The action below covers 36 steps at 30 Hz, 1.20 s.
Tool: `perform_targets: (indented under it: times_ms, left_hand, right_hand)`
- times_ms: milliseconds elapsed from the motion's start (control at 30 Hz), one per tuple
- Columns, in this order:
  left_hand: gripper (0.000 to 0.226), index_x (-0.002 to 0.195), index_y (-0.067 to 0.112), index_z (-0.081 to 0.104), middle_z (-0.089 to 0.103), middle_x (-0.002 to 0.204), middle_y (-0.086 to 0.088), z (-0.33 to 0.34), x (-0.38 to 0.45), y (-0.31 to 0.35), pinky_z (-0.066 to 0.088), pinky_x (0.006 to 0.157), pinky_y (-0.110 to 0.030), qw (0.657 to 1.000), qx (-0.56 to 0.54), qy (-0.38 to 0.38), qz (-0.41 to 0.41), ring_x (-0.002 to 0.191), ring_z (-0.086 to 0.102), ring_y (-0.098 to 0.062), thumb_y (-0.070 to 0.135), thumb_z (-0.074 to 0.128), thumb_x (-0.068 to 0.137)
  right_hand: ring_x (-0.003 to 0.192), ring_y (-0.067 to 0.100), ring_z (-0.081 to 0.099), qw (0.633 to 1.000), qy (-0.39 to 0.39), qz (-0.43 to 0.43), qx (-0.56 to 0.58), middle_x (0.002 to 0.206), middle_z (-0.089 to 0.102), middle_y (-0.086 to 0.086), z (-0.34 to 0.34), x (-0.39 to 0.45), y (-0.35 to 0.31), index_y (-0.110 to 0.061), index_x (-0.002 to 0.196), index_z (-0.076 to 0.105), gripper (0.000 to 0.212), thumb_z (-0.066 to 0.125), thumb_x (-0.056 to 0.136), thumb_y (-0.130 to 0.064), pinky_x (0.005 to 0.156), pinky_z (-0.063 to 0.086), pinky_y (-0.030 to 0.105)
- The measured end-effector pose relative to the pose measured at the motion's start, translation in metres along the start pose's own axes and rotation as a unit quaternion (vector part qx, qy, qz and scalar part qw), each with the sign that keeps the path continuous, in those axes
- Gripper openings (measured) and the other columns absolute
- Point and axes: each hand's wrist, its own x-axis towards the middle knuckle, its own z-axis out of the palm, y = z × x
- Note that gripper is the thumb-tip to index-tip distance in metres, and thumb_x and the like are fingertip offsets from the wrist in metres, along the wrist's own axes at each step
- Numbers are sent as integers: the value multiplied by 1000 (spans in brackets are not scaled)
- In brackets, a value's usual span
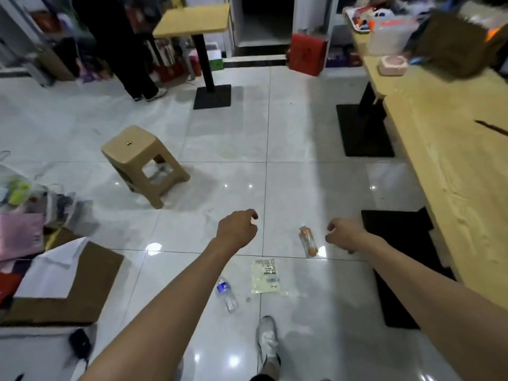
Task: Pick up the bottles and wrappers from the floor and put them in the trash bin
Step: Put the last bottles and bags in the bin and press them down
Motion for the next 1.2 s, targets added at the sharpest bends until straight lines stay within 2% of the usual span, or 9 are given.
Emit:
perform_targets:
  times_ms: [100,300,567,733,833,900,1000,1100,1200]
  left_hand:
    - [40,131,26,55,65,118,-1,28,56,-9,47,85,-31,1000,6,-15,14,108,60,-22,18,46,92]
    - [38,127,25,57,64,118,0,155,164,-55,43,85,-30,999,-5,-31,11,110,58,-22,18,47,90]
    - [39,127,28,56,58,121,-3,494,277,-183,45,88,-35,995,45,-86,0,110,59,-26,37,57,89]
    - [89,146,31,35,22,159,-3,677,324,-246,18,114,-52,984,131,-90,78,149,10,-27,75,58,71]
    - [130,155,31,-3,-14,163,-3,750,340,-276,-5,114,-63,973,187,-101,88,148,-18,-34,97,41,52]
    - [134,154,32,-9,-15,162,-3,784,344,-291,-7,113,-64,978,171,-83,81,147,-19,-34,102,32,48]
    - [112,154,33,23,22,161,-3,807,351,-294,10,114,-62,994,92,20,62,148,15,-34,95,40,61]
    - [63,125,32,63,63,123,3,806,366,-295,40,93,-43,979,56,171,90,114,59,-28,55,78,68]
    - [23,99,25,65,63,89,5,774,380,-283,46,65,-32,984,41,163,55,81,63,-23,21,73,78]
  right_hand:
    - [102,29,60,1000,13,8,2,123,59,13,9,62,-6,-15,126,56,41,54,91,-37,89,55,42]
    - [100,38,64,1000,20,20,0,113,65,17,97,211,9,-12,121,56,41,53,88,-35,87,55,44]
    - [121,40,48,996,28,62,-59,131,42,21,317,456,113,-18,140,39,67,69,80,-27,99,45,42]
    - [133,39,30,993,95,62,-45,142,27,18,414,591,175,-23,147,19,96,78,72,-40,103,38,53]
    - [135,37,27,985,158,53,-51,146,22,15,448,649,198,-29,146,11,107,78,67,-54,97,36,59]
    - [133,38,32,978,197,53,-47,144,26,16,465,676,211,-28,146,9,110,76,65,-60,95,37,58]
    - [120,41,48,976,208,56,-29,132,43,22,482,701,228,-17,144,13,103,74,72,-58,91,43,51]
    - [110,42,57,978,197,65,14,123,53,25,487,716,239,-6,135,24,79,69,82,-45,84,46,44]
    - [105,42,58,983,175,36,48,122,55,27,483,713,235,0,130,32,72,74,80,-31,80,46,40]
